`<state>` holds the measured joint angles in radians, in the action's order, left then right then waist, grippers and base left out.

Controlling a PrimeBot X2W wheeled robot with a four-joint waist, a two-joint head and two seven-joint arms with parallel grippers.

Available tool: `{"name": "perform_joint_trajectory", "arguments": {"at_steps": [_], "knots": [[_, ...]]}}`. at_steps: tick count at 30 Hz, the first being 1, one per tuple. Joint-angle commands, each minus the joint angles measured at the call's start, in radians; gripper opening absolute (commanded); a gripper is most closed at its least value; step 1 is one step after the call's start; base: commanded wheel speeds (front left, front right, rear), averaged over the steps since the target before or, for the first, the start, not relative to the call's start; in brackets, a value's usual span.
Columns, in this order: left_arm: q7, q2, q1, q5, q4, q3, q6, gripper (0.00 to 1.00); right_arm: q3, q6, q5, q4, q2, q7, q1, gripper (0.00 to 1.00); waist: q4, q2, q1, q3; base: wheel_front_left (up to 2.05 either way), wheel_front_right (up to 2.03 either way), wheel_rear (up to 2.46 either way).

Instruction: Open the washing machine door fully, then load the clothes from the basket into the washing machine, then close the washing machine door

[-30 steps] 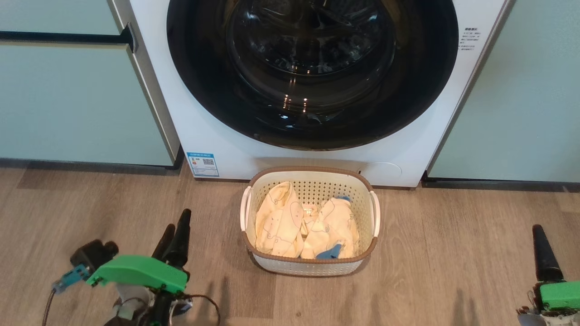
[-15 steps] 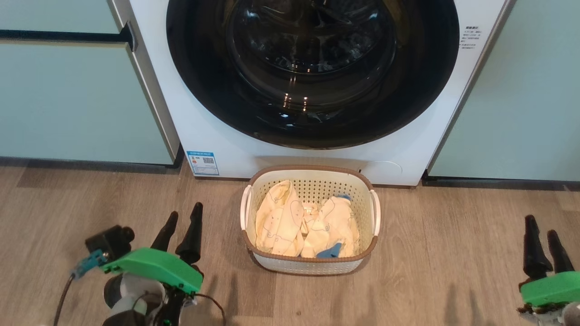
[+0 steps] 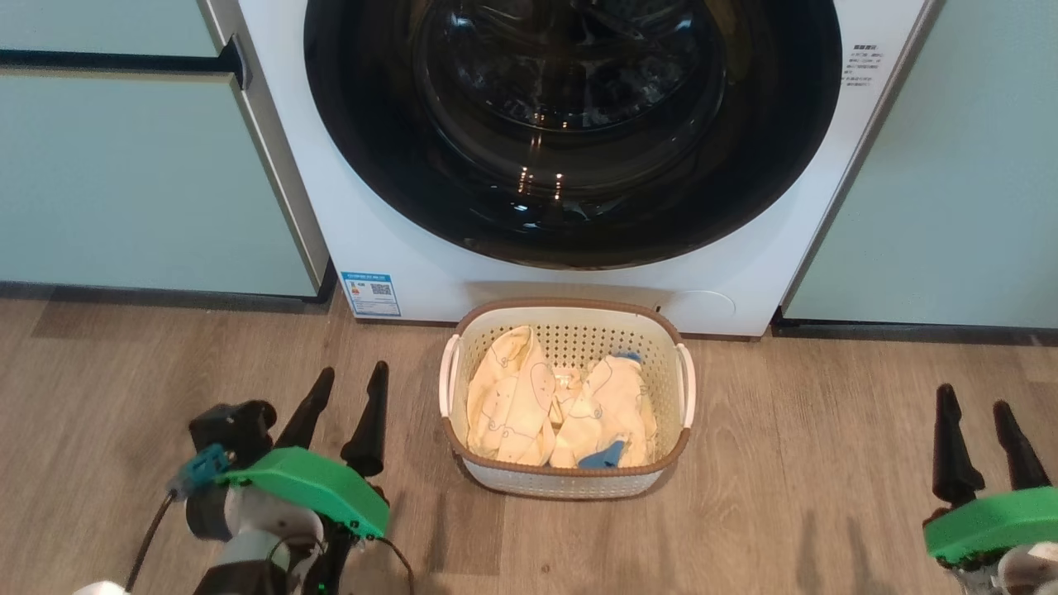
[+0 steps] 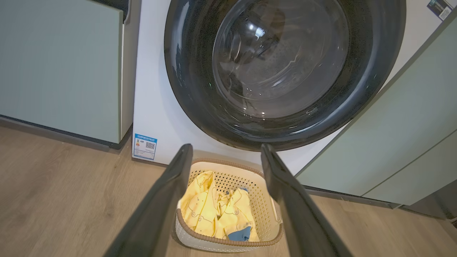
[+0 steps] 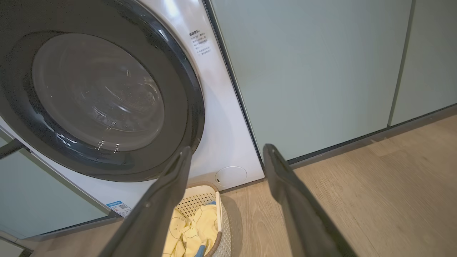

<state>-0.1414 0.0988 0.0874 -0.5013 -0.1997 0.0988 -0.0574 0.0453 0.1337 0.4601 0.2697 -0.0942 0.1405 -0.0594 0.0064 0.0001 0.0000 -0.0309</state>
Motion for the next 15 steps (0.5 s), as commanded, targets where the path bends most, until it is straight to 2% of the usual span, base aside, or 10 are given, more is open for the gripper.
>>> {"name": "perform_joint_trajectory", "arguments": {"at_steps": [1,15], "knots": [[-0.015,0.023,0.054,0.035,0.040,-0.022,0.005,1.00,-0.017,-0.002,-0.035,-0.037,-0.027,0.016,-0.067,1.00,0.000,-0.0001,0.0000,-0.001,0.00,0.00,0.00],[-0.053,0.030,0.071,0.176,0.043,-0.009,0.011,1.00,-0.032,-0.002,-0.187,-0.021,-0.037,0.054,-0.082,1.00,0.000,-0.0001,0.0000,-0.008,0.00,0.00,0.00]]}}
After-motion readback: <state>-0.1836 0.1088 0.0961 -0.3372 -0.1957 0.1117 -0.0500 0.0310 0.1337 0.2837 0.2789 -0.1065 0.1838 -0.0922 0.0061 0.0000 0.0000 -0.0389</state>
